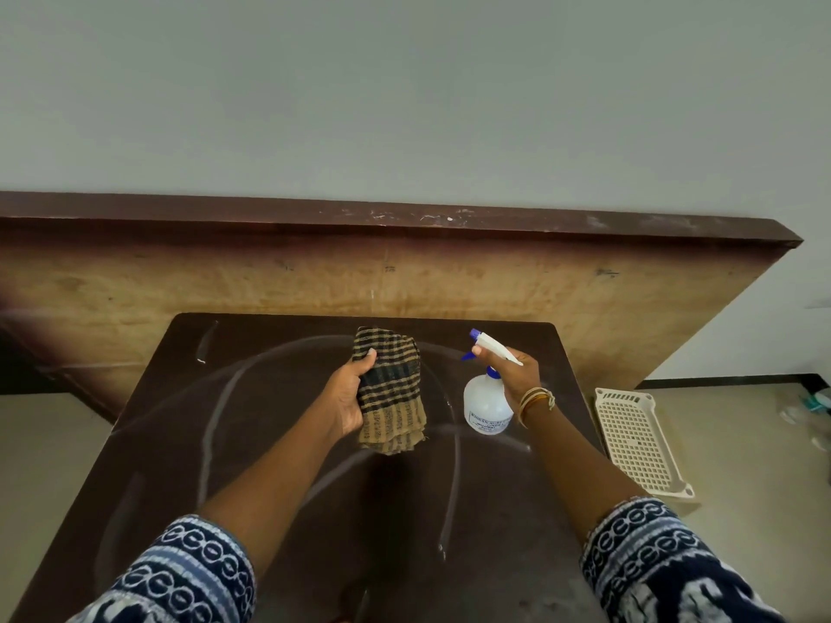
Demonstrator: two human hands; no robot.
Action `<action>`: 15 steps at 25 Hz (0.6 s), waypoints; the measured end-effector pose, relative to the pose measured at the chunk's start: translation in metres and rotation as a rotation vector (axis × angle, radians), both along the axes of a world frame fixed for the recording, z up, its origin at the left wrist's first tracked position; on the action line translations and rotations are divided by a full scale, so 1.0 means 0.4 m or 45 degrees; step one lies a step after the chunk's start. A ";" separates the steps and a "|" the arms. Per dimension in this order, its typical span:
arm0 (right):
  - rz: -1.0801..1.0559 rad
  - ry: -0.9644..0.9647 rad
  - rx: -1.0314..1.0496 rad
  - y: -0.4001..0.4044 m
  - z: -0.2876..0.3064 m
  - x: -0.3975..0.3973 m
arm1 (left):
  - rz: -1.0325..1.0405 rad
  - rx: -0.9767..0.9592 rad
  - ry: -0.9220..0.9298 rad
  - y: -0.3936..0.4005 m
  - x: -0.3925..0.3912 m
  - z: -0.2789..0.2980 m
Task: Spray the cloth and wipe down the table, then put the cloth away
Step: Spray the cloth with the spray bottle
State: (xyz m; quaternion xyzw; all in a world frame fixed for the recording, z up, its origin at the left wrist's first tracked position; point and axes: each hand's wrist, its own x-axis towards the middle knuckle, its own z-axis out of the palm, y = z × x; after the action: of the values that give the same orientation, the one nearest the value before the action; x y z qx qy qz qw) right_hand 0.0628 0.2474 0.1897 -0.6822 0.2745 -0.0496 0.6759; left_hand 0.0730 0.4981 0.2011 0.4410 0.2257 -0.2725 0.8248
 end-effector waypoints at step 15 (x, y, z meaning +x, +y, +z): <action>0.178 0.132 -0.096 -0.145 -0.099 0.082 | 0.060 0.075 0.090 -0.044 0.051 -0.067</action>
State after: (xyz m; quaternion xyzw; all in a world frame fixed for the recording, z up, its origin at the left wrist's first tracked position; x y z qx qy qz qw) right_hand 0.0958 0.1894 0.1502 -0.7261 0.2588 0.0227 0.6366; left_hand 0.0934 0.4807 0.1745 0.4498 0.2730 -0.2616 0.8091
